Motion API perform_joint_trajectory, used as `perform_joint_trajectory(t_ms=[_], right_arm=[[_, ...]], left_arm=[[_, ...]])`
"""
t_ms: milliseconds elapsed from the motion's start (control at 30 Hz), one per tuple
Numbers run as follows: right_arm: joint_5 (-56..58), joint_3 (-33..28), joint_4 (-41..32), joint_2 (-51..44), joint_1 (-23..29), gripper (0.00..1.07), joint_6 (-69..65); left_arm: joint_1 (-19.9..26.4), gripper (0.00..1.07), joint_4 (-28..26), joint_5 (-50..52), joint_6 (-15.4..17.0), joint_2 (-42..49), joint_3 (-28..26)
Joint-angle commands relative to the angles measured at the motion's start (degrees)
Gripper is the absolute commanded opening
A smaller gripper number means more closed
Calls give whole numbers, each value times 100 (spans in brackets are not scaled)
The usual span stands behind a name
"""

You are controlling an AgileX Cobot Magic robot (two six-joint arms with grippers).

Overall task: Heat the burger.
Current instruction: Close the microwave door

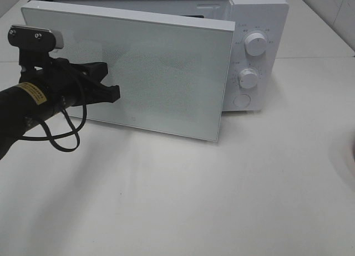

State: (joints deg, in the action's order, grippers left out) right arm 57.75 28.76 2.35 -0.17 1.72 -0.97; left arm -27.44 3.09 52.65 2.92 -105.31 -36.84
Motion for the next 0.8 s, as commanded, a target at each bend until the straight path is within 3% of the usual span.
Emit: perform_joint_trajectory(t_ms=[33, 200, 333, 800], right_arm=[[-52, -17, 6, -172, -17, 46, 11], [-52, -17, 6, -172, -17, 46, 6], [-52, -17, 6, -172, -17, 46, 6], [-52, -17, 6, -172, -17, 46, 6]], left_arm=[[-74, 1, -178, 29, -6, -63, -155], [-155, 1, -390, -46, -63, -241, -470], [-218, 1, -647, -120, -292, -418, -768], [-350, 1, -1049, -109, -338, -716, -1180]])
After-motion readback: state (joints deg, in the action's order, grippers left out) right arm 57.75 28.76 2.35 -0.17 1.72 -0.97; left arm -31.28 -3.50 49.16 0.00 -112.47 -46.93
